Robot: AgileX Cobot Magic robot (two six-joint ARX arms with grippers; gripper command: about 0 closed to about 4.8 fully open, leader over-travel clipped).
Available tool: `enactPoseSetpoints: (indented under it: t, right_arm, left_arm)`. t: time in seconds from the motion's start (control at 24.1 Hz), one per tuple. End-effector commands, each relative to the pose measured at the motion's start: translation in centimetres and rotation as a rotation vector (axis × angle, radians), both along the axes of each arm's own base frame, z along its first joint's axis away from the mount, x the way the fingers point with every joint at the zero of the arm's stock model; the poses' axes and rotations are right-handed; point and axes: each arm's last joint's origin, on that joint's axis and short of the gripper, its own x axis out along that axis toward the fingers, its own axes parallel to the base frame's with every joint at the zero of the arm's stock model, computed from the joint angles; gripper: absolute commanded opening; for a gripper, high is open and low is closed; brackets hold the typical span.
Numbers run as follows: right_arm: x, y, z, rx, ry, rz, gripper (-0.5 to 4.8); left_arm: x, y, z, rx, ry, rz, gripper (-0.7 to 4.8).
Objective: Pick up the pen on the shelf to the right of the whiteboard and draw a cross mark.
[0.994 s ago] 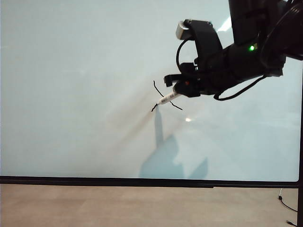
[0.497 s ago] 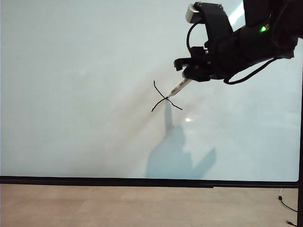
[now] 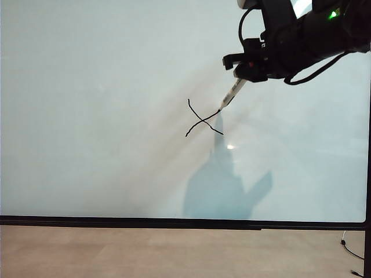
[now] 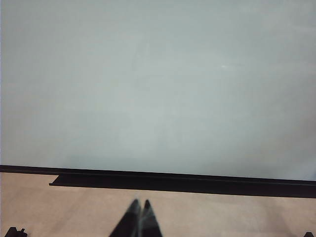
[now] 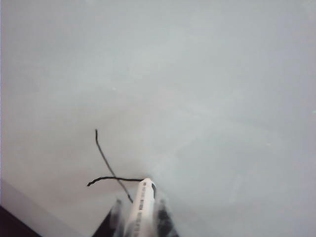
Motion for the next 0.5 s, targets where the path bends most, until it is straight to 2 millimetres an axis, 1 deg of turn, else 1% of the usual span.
enactPoseSetpoints:
  t: [0.04, 0.29, 0.5]
  right_arm:
    - [-0.12, -0.45, 1.37, 0.016, -0.065, -0.052, -0.06]
    - [-0.37, -0.62, 1.87, 0.01, -0.08, -0.065, -0.05]
    - [-0.43, -0.66, 1.9, 0.007, -0.075, -0.068, -0.05]
  left_arm:
    - [-0.01, 0.0, 0.22, 0.004, -0.015, 0.0, -0.04]
    - [-0.01, 0.0, 0.21, 0.004, -0.015, 0.0, -0.05]
    - [-0.01, 0.0, 0.21, 0.004, -0.015, 0.0, -0.04]
